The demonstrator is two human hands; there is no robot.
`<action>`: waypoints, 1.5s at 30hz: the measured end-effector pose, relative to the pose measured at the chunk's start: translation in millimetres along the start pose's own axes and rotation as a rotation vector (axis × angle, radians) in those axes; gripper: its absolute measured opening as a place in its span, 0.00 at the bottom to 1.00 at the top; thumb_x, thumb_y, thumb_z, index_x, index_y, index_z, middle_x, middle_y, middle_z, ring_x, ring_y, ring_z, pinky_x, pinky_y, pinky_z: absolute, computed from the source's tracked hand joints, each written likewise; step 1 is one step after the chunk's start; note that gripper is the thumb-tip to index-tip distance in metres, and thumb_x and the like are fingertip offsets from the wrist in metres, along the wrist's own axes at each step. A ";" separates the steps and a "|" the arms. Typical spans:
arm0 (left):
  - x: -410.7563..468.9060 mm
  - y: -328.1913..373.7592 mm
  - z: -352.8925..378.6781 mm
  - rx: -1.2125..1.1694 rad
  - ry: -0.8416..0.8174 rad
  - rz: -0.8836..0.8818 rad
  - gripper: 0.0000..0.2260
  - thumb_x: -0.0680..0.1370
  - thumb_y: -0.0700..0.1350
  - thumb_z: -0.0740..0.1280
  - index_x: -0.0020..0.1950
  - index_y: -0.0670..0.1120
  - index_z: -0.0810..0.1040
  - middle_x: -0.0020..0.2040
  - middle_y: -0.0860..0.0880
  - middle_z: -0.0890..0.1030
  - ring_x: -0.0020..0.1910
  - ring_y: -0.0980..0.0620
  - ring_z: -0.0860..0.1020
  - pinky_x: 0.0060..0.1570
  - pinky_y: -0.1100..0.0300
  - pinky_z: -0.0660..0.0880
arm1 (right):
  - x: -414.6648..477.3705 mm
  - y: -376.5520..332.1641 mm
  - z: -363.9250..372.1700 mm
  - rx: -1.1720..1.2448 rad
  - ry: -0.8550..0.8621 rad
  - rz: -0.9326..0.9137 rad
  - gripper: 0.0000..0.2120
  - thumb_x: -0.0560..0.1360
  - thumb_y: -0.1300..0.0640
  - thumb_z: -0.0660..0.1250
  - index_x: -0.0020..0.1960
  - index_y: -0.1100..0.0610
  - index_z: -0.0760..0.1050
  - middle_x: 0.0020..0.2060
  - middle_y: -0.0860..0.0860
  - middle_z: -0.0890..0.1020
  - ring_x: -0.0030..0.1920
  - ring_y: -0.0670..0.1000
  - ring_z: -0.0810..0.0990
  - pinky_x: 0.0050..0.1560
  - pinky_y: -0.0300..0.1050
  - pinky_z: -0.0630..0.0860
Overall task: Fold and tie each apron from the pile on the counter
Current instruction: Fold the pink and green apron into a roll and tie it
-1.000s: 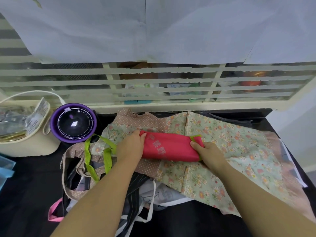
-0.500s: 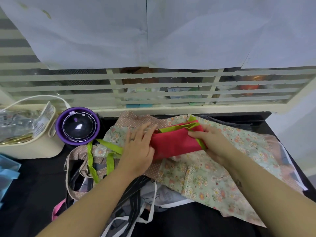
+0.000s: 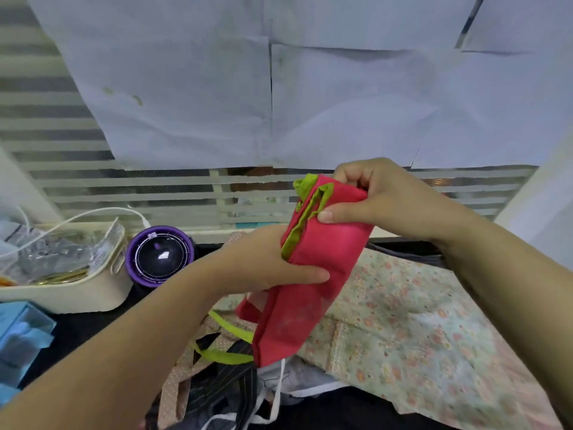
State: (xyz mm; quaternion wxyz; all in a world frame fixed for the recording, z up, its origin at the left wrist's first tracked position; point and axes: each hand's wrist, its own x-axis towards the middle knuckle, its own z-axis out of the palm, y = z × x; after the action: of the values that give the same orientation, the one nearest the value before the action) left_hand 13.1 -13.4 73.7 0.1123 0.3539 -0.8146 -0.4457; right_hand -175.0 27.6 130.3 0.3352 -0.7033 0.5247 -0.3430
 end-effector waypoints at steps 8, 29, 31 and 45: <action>5.2 -9.8 3.9 -0.465 0.380 -0.052 0.02 0.78 0.48 0.68 0.48 0.55 0.80 0.42 0.53 0.85 0.41 0.55 0.84 0.46 0.58 0.80 | 8.8 15.8 31.8 0.444 0.302 0.096 0.27 0.67 0.55 0.75 0.63 0.54 0.71 0.48 0.48 0.83 0.47 0.43 0.83 0.47 0.38 0.78; 12.5 -3.6 9.0 -0.635 0.180 0.031 0.12 0.80 0.48 0.62 0.63 0.55 0.73 0.58 0.53 0.82 0.57 0.53 0.80 0.61 0.51 0.76 | -11.5 44.9 43.5 0.561 0.144 0.252 0.09 0.75 0.58 0.67 0.54 0.58 0.79 0.50 0.57 0.85 0.50 0.56 0.83 0.57 0.52 0.79; 12.6 -7.1 8.8 -0.624 0.148 0.019 0.12 0.81 0.47 0.61 0.63 0.59 0.71 0.58 0.55 0.81 0.57 0.53 0.80 0.59 0.51 0.76 | -10.4 46.0 45.4 0.536 0.178 0.258 0.08 0.75 0.58 0.67 0.54 0.59 0.79 0.50 0.57 0.84 0.50 0.57 0.83 0.59 0.55 0.77; 33.7 -27.8 6.0 -0.808 0.800 0.021 0.10 0.83 0.41 0.58 0.51 0.57 0.73 0.52 0.54 0.81 0.52 0.54 0.79 0.57 0.54 0.75 | -32.7 54.1 76.8 0.786 0.155 0.392 0.25 0.69 0.57 0.73 0.64 0.54 0.70 0.47 0.55 0.83 0.40 0.53 0.82 0.43 0.46 0.81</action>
State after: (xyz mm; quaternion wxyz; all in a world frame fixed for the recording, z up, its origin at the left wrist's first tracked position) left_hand -1.0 -42.1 43.4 0.5431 0.4159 -0.4769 -0.5519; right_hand -145.4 55.7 39.6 0.5953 -0.3821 0.5014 -0.4982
